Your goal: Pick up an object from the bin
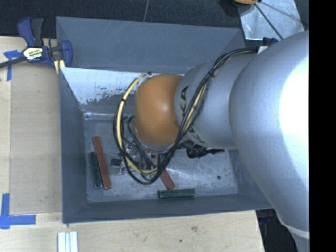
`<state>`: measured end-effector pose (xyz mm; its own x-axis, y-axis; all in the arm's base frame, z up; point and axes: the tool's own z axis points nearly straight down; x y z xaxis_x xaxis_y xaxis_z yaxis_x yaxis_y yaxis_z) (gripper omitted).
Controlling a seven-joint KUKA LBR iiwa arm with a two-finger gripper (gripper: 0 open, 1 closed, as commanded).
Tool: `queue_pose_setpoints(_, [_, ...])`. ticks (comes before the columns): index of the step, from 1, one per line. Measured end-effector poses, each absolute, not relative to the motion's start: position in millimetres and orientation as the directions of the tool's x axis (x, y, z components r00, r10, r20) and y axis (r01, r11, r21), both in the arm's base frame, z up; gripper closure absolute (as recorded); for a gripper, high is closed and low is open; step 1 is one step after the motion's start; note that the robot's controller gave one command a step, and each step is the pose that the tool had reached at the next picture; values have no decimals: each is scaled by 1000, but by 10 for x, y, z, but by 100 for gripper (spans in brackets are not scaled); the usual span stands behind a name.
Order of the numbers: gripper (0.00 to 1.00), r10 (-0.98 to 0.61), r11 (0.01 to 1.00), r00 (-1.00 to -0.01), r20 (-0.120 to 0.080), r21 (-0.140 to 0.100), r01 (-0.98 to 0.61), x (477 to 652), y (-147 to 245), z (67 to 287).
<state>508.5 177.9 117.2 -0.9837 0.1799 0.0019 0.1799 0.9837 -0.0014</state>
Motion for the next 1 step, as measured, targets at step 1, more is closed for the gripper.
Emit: queue_pose_setpoints(1, [100,172,985,-985,2,-1,172,5059,1741,1825])
